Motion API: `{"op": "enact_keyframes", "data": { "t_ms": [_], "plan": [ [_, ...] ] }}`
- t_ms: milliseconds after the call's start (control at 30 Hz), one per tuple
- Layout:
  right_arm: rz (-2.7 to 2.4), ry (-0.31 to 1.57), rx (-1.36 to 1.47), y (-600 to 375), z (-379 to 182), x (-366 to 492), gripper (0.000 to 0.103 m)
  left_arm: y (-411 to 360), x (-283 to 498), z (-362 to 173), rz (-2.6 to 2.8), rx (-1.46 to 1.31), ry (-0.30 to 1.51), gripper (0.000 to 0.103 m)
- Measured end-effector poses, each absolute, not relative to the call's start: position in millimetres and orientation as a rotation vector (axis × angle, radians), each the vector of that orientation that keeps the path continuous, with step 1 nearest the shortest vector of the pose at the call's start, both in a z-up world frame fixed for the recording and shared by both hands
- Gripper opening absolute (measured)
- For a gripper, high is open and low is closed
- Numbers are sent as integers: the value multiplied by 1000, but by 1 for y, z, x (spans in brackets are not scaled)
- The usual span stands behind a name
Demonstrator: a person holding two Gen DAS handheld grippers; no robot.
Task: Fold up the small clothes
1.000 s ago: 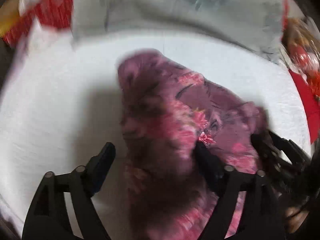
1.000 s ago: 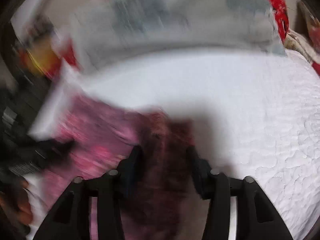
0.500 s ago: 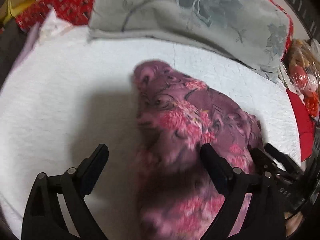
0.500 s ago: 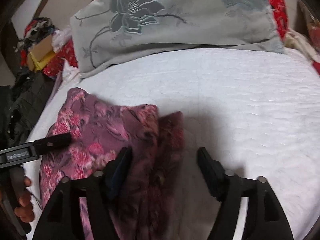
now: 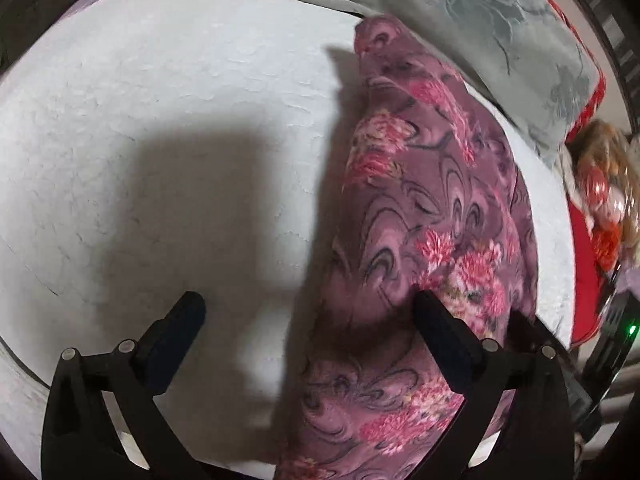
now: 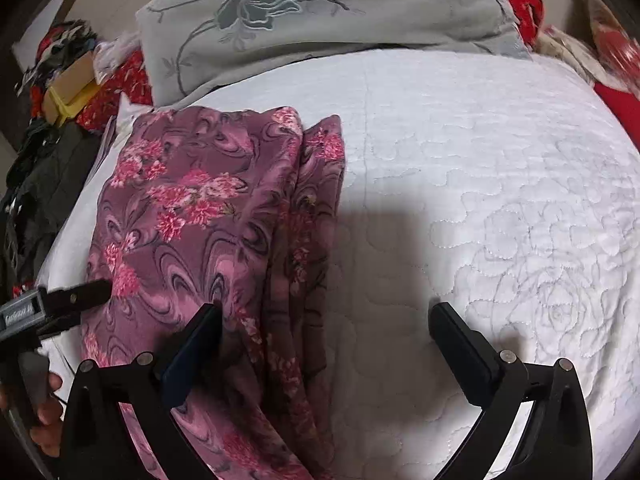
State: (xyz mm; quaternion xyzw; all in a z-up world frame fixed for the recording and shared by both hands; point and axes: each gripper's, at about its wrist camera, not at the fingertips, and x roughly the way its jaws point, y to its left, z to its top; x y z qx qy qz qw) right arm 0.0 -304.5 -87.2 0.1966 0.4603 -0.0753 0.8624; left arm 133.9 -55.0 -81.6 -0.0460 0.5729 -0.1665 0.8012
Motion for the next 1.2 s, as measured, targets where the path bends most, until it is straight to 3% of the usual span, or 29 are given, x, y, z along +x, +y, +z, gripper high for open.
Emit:
{"op": "enact_keyframes", "data": {
  "t_ms": [233,300,433,467,500,600,667,767,867,900,933,1067,1133,1200],
  "plan": [
    [-133,1014,390,-311,-80,4,100,-47,134,-72,-388,-127,1185,103],
    [-176,946,356,-312,-61,7,94,-44,137,-56,-387,-124,1114,103],
    [-132,801,359,-315,-28,33,93,-57,164,-28,-405,-113,1040,103],
    [-128,803,373,-316,-27,41,89,-63,172,-25,-406,-96,1028,103],
    [-137,828,400,-318,-31,57,78,-71,179,-24,-397,-74,1019,103],
    [-125,966,505,-328,-64,90,29,-85,196,-31,-378,-15,1033,103],
    [-104,924,504,-327,-62,87,2,-90,201,-38,-380,8,1031,103],
    [-83,798,524,-335,-44,70,4,-97,210,-56,-346,51,1034,103],
    [-158,965,501,-344,-85,83,0,-93,231,-74,-358,-56,1118,103],
    [-144,937,495,-344,-81,81,0,-88,234,-71,-360,-79,1134,103],
    [-149,932,491,-345,-75,78,8,-82,235,-65,-357,-84,1143,103],
    [-35,820,531,-344,-41,44,13,-62,201,-33,-357,-48,1036,103],
    [42,821,537,-334,-41,30,29,-55,179,-38,-368,-63,1029,103],
    [60,884,479,-320,-57,28,31,-62,169,-56,-366,-42,1078,103]
  ]
}}
